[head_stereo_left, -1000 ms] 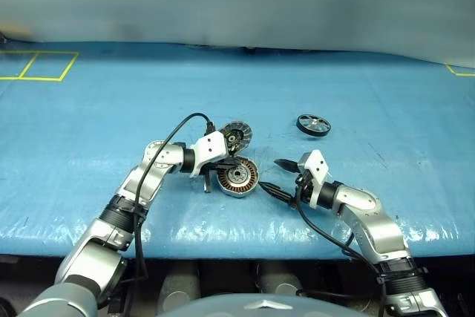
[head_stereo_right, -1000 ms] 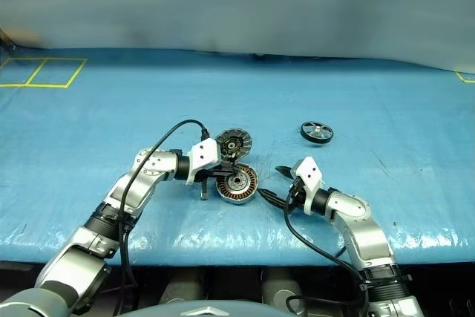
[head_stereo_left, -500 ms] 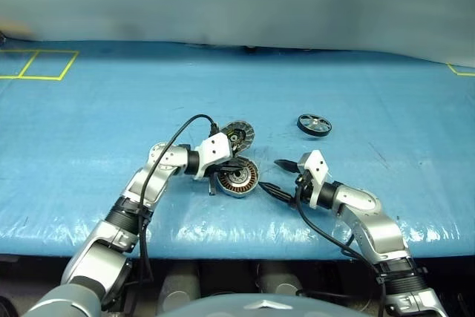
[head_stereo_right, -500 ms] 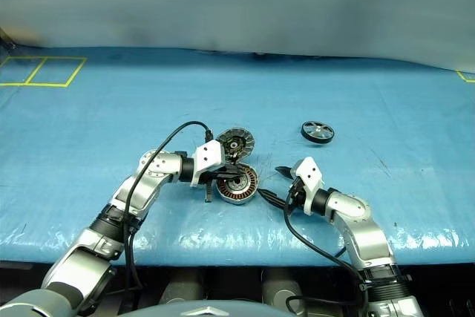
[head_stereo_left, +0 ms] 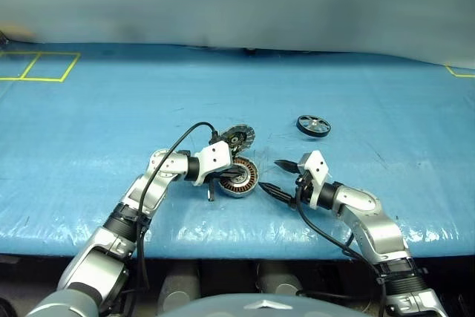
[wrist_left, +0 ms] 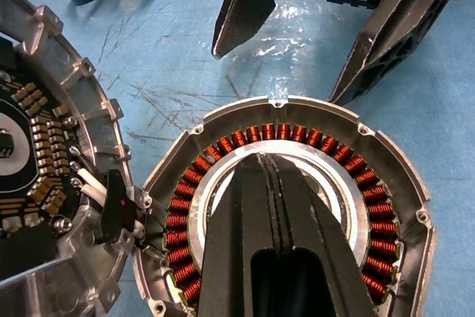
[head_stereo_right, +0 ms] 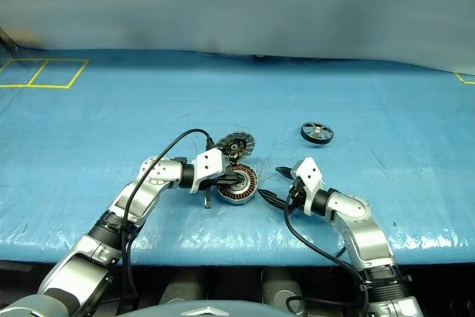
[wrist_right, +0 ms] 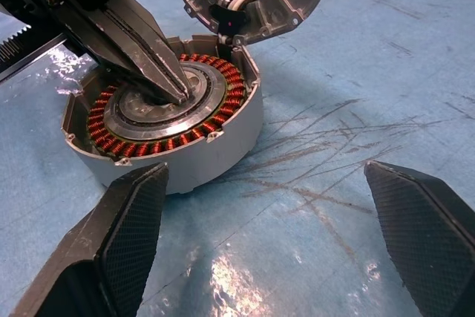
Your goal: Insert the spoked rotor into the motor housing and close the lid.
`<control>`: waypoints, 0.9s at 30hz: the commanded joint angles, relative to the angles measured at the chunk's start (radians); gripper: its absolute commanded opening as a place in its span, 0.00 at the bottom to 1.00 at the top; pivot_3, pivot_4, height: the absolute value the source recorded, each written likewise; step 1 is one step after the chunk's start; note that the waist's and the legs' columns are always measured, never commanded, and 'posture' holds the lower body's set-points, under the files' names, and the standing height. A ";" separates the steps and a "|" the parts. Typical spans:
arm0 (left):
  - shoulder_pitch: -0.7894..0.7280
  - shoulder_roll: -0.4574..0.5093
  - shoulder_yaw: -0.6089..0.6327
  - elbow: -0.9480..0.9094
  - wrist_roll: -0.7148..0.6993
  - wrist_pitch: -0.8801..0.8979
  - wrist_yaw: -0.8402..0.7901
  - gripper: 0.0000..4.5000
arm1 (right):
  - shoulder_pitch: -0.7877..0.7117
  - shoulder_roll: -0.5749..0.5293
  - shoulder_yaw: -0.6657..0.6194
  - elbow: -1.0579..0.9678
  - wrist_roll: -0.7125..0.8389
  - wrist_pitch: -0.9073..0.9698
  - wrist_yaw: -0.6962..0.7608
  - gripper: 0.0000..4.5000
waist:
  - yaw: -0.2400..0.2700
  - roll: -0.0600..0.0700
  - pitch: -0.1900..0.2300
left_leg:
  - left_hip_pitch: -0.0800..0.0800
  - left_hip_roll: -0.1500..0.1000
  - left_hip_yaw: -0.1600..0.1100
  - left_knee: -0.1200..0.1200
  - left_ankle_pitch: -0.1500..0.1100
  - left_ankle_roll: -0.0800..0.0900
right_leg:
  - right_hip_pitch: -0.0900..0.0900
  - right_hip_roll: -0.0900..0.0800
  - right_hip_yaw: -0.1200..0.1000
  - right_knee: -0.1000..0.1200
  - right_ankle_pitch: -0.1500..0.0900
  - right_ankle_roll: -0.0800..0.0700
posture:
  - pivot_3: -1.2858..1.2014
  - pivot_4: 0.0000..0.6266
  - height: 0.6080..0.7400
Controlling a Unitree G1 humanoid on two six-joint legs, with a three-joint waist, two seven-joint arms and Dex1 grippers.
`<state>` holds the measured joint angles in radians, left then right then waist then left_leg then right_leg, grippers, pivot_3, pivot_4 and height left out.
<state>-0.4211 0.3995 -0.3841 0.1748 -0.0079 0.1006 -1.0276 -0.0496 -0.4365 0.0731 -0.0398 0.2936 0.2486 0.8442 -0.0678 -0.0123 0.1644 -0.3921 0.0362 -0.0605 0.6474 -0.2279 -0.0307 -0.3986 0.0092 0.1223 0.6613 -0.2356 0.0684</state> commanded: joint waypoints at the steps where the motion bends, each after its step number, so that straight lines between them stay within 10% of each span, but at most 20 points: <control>1: 0.054 0.027 -0.037 0.039 0.050 0.066 0.013 0.00 | -0.001 -0.003 -0.010 -0.008 0.006 -0.017 0.001 0.99 | 0.000 0.000 -0.001 | 0.000 0.000 0.000 0.000 0.000 0.000 | 0.000 0.000 0.000 0.000 0.000 0.000 | 0.52 0.24 1.00; 27: 0.082 0.035 0.161 -0.141 -0.145 0.039 0.049 0.00 | -0.013 0.002 -0.009 -0.069 0.058 -0.013 0.036 0.99 | 0.000 0.000 0.001 | -0.010 0.000 0.000 -0.001 0.000 0.000 | -0.010 0.000 0.000 0.000 0.000 0.000 | 0.52 0.24 1.00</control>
<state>-0.3466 0.4264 -0.2437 0.0728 -0.1401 0.1469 -0.9839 -0.0536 -0.4350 0.0731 -0.0625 0.3328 0.2499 0.8732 -0.0681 -0.0124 0.1651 -0.4020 0.0363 -0.0604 0.6460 -0.2279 -0.0307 -0.4087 0.0093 0.1222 0.6614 -0.2355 0.0685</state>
